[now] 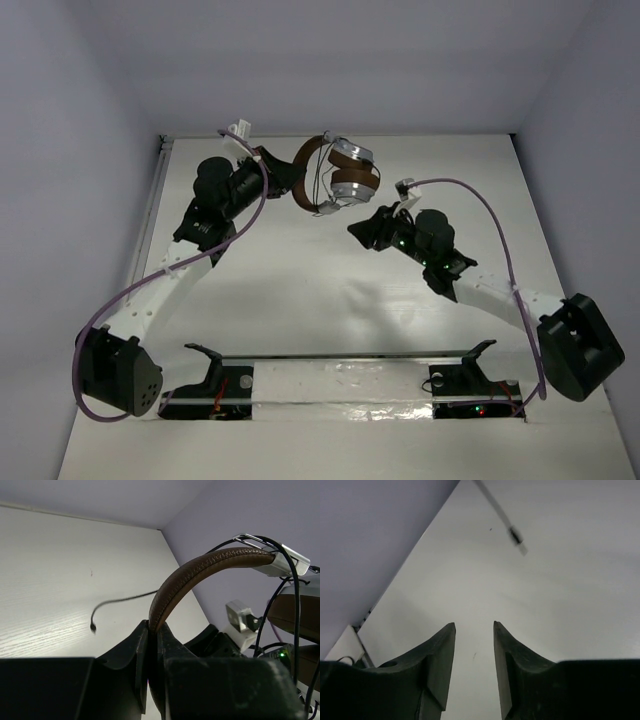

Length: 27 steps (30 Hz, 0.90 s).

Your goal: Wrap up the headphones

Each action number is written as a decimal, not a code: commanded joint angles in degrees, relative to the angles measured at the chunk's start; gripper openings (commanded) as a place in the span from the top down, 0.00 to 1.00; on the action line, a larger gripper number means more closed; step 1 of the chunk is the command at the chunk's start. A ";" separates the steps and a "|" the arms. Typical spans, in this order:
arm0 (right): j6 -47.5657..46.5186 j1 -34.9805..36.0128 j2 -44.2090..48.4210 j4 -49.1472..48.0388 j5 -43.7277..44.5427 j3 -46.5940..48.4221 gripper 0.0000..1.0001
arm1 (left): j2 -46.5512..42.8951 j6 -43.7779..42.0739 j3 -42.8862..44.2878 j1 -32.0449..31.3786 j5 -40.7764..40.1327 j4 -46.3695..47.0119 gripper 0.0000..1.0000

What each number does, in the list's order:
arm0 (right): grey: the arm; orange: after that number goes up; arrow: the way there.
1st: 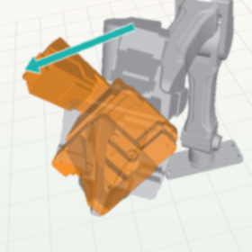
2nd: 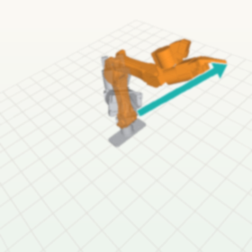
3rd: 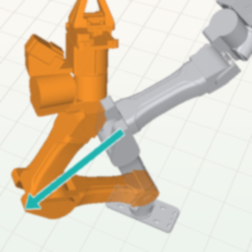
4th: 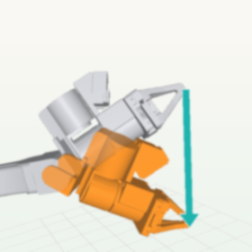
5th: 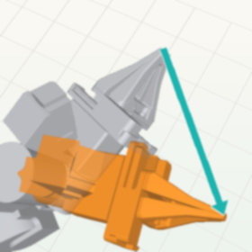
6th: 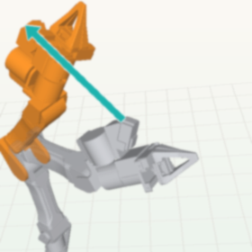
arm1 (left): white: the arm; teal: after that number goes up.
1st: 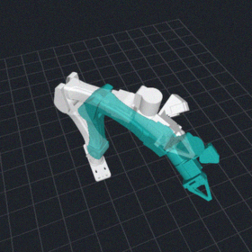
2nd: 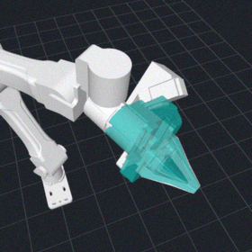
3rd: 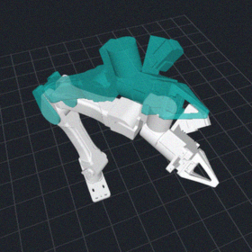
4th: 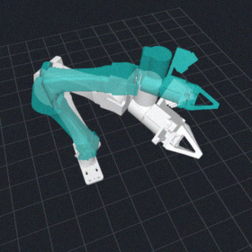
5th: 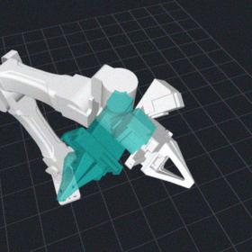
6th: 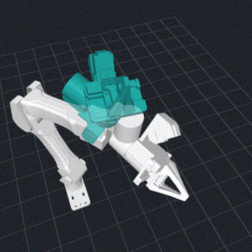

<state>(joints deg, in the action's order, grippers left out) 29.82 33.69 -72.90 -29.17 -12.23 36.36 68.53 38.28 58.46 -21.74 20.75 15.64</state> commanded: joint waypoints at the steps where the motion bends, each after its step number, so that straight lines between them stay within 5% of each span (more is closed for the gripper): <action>1: -7.92 -0.38 3.21 0.50 7.57 1.42 0.56 | -2.35 0.56 3.86 0.12 0.78 4.22 1.00; 10: -12.52 -0.38 -5.05 -4.39 -10.70 9.25 0.41 | -2.88 0.13 3.42 0.12 1.83 2.38 1.00; 18: -15.41 -0.38 -18.32 -9.42 -5.01 20.06 0.40 | -3.58 -0.05 2.36 -3.30 1.40 0.54 1.00; 27: -14.79 -0.38 -7.09 -7.48 -4.12 9.19 0.53 | -4.64 -1.54 3.33 -3.31 0.25 -1.75 1.00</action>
<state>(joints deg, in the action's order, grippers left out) 15.86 33.39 -83.96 -34.04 -16.93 48.56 66.35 36.42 58.94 -25.12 21.04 10.37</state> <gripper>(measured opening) 0.475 0.047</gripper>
